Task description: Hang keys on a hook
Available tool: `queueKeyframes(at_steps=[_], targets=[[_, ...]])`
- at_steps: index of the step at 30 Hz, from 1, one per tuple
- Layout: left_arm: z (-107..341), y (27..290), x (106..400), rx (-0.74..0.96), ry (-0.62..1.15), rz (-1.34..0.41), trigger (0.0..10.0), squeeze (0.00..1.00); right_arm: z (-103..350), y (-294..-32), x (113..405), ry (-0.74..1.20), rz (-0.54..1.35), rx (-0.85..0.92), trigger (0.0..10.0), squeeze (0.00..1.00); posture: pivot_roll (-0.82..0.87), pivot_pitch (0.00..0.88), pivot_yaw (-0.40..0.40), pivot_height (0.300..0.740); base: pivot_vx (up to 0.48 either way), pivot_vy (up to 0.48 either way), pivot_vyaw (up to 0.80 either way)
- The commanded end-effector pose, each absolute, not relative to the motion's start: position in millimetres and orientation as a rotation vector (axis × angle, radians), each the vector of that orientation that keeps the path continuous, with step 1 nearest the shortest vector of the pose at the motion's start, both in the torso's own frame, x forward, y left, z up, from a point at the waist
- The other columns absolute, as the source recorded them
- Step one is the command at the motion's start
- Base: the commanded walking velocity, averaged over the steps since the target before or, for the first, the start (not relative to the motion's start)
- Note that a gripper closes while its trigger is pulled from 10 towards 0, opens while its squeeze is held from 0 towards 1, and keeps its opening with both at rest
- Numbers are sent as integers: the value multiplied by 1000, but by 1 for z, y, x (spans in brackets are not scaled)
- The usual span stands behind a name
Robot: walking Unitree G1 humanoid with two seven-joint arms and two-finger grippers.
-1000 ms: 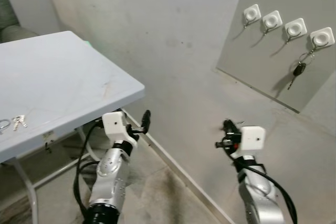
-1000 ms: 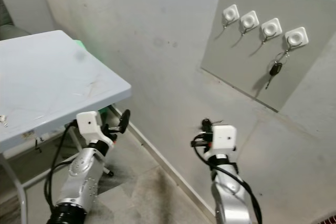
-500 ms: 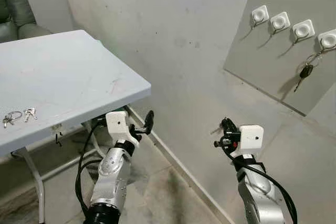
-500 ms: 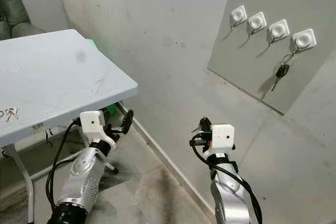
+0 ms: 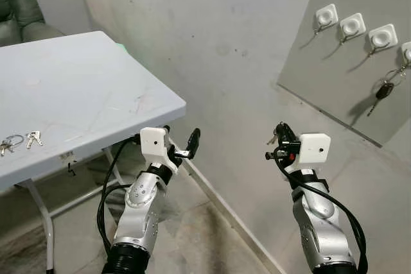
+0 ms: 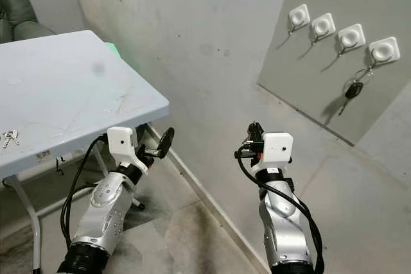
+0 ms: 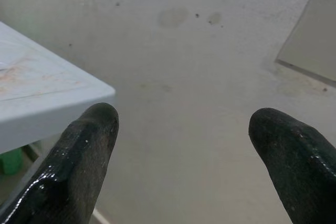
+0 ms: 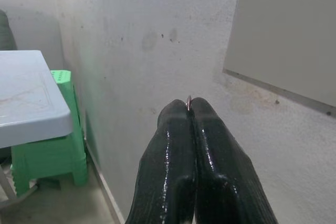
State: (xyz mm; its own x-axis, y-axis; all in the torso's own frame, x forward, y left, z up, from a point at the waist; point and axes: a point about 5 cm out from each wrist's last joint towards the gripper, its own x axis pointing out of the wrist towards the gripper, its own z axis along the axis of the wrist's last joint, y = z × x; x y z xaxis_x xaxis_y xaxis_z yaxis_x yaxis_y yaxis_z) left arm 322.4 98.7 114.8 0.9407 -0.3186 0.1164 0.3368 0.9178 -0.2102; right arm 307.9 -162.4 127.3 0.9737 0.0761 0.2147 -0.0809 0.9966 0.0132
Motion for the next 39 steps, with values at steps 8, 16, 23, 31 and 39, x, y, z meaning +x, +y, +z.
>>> queueKeyframes(at_steps=[8, 16, 23, 31, 39], targets=[[118, 101, 321, -249, -77, -333, 10000, 0, 123, -163, 298, -219, 76, 28, 10000, 0, -11, 0, -51, 740, 0, 0, 0], [106, 117, 299, -282, -67, -312, 10000, 0, 112, -169, 274, -196, 86, 32, 10000, 0, -11, 0, -47, 740, 0, 0, 0], [107, 125, 296, -285, -65, -291, 10000, 0, 107, -171, 270, -168, 80, 22, 10000, 0, -4, 0, -50, 740, 261, 0, 0], [108, 126, 297, -287, -61, -290, 10000, 0, 107, -168, 270, -168, 83, 28, 10000, 0, -4, 0, -48, 740, 310, 0, 0], [109, 126, 297, -285, -58, -292, 10000, 0, 107, -167, 270, -167, 80, 33, 10000, 0, -4, 0, -46, 740, 338, 0, 0]])
